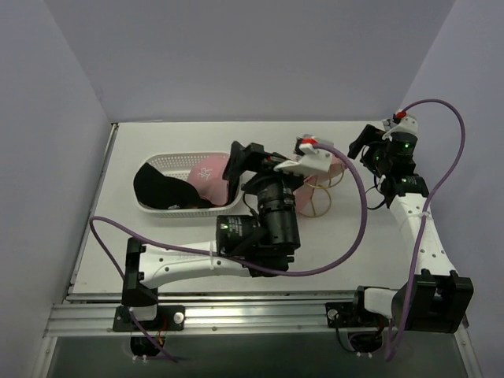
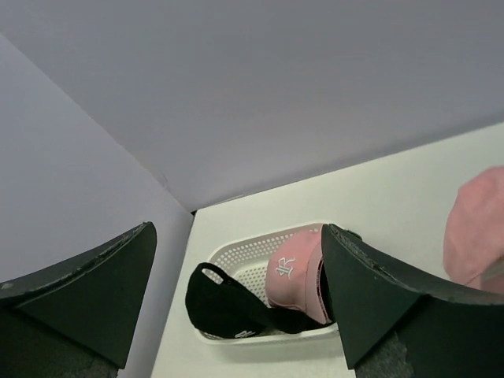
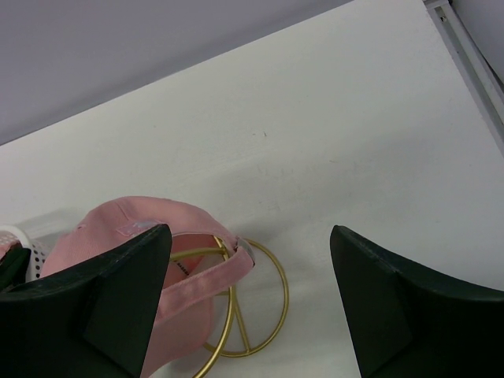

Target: Stack the hats

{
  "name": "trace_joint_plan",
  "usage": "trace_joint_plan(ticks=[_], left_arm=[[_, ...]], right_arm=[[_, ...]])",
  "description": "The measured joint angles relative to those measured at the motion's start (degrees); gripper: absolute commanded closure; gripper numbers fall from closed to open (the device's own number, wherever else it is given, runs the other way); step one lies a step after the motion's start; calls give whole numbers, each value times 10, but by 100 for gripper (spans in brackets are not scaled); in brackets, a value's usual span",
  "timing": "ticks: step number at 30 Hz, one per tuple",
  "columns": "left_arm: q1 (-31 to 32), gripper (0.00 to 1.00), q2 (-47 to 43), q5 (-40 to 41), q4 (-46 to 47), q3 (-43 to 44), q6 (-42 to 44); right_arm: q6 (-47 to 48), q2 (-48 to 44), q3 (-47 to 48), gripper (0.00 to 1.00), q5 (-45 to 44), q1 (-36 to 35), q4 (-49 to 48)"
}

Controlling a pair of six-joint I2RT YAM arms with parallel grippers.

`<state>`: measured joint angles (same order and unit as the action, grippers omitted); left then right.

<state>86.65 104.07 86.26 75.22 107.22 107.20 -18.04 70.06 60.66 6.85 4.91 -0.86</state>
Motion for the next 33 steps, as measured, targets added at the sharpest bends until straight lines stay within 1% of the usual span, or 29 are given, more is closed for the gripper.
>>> trace_joint_plan(ticks=[3, 7, 11, 14, 15, 16, 19, 21, 24, 25, 26, 28, 29, 31, 32, 33], left_arm=[[-1, 6, 6, -1, 9, 90, 32], [-9, 6, 47, -1, 14, 212, 53], [-11, 6, 87, 2, 13, 303, 63], [-10, 6, 94, 3, 11, 353, 66], [-9, 6, 87, 3, 11, 356, 66], [-11, 6, 71, 0, 12, 342, 65], [-29, 6, 3, 0, -10, 254, 50], [-45, 6, -29, 1, -46, 210, 18], [-63, 6, -40, -3, -143, 199, -65], [-66, 6, -39, -8, -186, 201, -106], [-73, 6, -37, -13, -252, 214, -157], [-86, 6, -24, -39, -401, 262, -273], [-97, 6, -19, -66, -493, 291, -350], [-127, 6, -15, -143, -697, 365, -506], [-146, 6, -17, -188, -779, 394, -581], [-177, 6, -34, -254, -855, 401, -668]], right_arm=[[0, 0, 0, 21, 8, 0, 0], [0, -1, 0, 20, 18, 0, 0], [0, -3, 2, 20, 25, -1, 9], [0, -9, 8, 20, 25, -7, 24], [0, -11, 10, 20, 25, -9, 28], [0, -12, 13, 20, 25, -10, 32], [-2, -14, 24, 20, 31, -12, 33], [-4, -14, 29, 20, 37, -13, 33], [-6, -14, 36, 20, 44, -13, 38], [-6, -14, 40, 20, 45, -13, 42], [-6, -14, 45, 20, 47, -13, 47], [-5, -14, 55, 19, 50, -13, 52], [-4, -14, 60, 19, 51, -13, 55], [-2, -14, 70, 19, 52, -13, 60], [0, -14, 75, 19, 53, -13, 63], [1, -14, 80, 19, 54, -13, 66]])
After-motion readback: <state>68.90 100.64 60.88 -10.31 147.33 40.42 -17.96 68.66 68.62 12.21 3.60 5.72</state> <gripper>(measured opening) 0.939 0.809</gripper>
